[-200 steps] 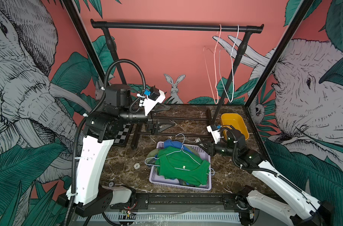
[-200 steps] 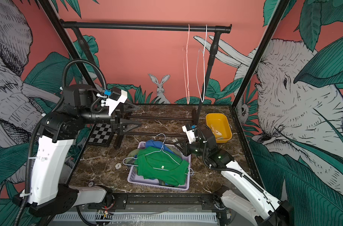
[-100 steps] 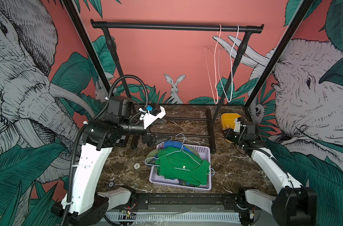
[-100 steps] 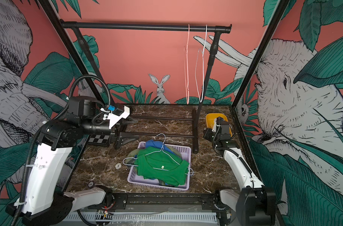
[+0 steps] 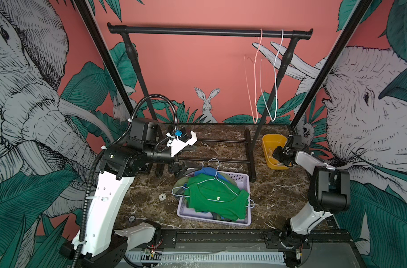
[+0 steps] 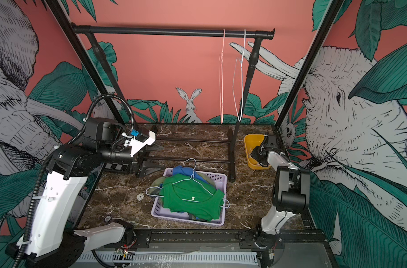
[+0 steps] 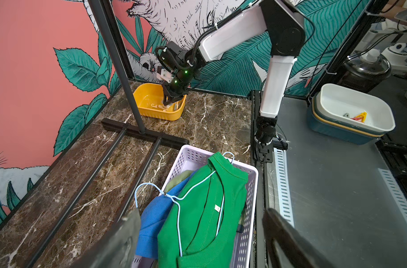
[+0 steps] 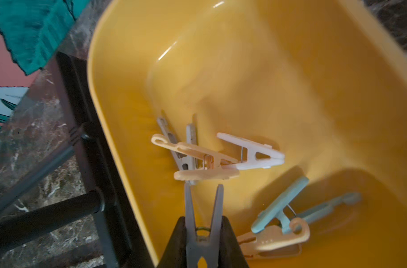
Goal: Remove the clothespins securing tank tops to the hanger
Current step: Place the clothespin in the storage box, then pick up the hanger from the basket.
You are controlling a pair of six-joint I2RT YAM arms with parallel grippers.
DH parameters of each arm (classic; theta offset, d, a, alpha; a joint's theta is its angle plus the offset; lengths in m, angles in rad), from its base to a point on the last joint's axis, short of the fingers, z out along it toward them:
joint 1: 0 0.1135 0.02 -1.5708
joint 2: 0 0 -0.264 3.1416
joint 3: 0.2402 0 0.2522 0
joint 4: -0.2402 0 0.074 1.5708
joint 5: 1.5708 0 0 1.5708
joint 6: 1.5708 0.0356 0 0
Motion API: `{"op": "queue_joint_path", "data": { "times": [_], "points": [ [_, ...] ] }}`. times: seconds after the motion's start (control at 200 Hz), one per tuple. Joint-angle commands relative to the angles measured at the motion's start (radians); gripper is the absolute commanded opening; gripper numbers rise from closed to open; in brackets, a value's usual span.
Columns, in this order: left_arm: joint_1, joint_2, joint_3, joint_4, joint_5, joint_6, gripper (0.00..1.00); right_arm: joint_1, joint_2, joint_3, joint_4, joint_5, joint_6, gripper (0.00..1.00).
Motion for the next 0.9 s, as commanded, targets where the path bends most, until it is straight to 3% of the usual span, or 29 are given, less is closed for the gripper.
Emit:
{"op": "queue_joint_path", "data": {
  "times": [0.0,0.13,0.225,0.385,0.565,0.66,0.775,0.895],
  "points": [
    [0.001,-0.025,-0.018,-0.024,0.005,0.035,0.85,-0.006,0.038,0.04,-0.04,0.01,-0.031,0.02],
    [0.0,-0.026,-0.032,-0.023,-0.001,0.032,0.86,-0.006,0.07,0.043,-0.039,0.012,-0.048,0.11],
    [-0.004,-0.022,-0.032,-0.023,-0.008,0.031,0.86,-0.008,0.055,0.033,-0.034,0.018,-0.054,0.26],
    [-0.005,-0.013,-0.026,-0.027,-0.016,0.038,0.87,-0.01,0.003,0.026,-0.049,0.049,-0.073,0.4],
    [-0.006,0.005,0.006,-0.044,-0.037,0.05,0.88,-0.016,-0.079,0.006,-0.069,0.036,-0.088,0.42],
    [-0.006,0.016,0.041,-0.055,-0.048,0.061,0.88,-0.014,-0.195,-0.03,-0.057,-0.046,-0.086,0.39],
    [-0.007,0.047,0.098,-0.079,-0.048,0.064,0.88,0.0,-0.365,-0.106,-0.042,-0.251,-0.073,0.36],
    [-0.01,0.071,0.116,-0.1,-0.039,0.084,0.87,0.107,-0.551,-0.212,-0.045,-0.421,-0.082,0.36]
  ]
}}
